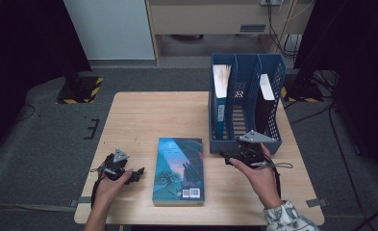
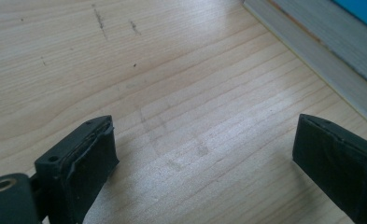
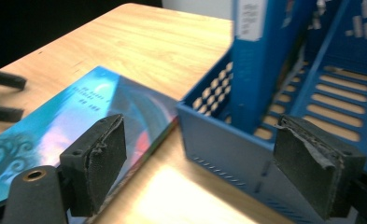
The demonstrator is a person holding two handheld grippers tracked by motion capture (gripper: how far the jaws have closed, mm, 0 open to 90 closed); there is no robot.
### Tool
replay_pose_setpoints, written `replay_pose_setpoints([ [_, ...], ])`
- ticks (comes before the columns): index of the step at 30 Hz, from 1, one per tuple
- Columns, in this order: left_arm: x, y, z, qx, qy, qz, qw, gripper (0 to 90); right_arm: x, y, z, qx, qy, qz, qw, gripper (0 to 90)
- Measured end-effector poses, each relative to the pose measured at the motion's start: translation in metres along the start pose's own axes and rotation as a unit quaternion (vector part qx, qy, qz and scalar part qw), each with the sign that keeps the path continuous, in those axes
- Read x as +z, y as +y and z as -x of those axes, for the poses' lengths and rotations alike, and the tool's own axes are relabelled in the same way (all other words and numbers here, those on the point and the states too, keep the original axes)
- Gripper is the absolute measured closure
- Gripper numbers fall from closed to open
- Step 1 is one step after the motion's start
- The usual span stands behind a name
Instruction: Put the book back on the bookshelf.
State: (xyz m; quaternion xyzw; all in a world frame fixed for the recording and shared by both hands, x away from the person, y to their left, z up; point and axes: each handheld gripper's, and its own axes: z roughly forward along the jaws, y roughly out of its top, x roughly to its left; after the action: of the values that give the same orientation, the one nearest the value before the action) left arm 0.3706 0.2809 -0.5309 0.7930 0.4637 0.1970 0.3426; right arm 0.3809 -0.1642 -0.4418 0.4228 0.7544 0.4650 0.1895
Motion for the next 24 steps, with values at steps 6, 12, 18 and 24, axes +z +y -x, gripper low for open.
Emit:
replay_pose_setpoints([
  [6, -0.017, 0.008, 0.015, 0.0, -0.012, 0.038, 0.9992, 9.0, 0.01, -0.011, -0.013, -0.003, 0.026, -0.023, 0.9994, 13.4],
  [12, -0.021, 0.022, 0.044, 0.008, -0.063, 0.066, 0.9958, 12.0, 0.021, -0.019, -0.03, -0.014, 0.052, -0.038, 0.9978, 15.6],
  [18, -0.011, 0.028, 0.069, 0.04, -0.082, 0.052, 0.9945, 11.9, 0.041, -0.032, -0.049, -0.018, 0.097, -0.077, 0.9922, 14.2],
  [24, -0.005, 0.027, 0.069, 0.029, -0.097, 0.039, 0.9941, 14.2, 0.06, -0.046, -0.06, -0.011, 0.13, -0.116, 0.9846, 16.3],
])
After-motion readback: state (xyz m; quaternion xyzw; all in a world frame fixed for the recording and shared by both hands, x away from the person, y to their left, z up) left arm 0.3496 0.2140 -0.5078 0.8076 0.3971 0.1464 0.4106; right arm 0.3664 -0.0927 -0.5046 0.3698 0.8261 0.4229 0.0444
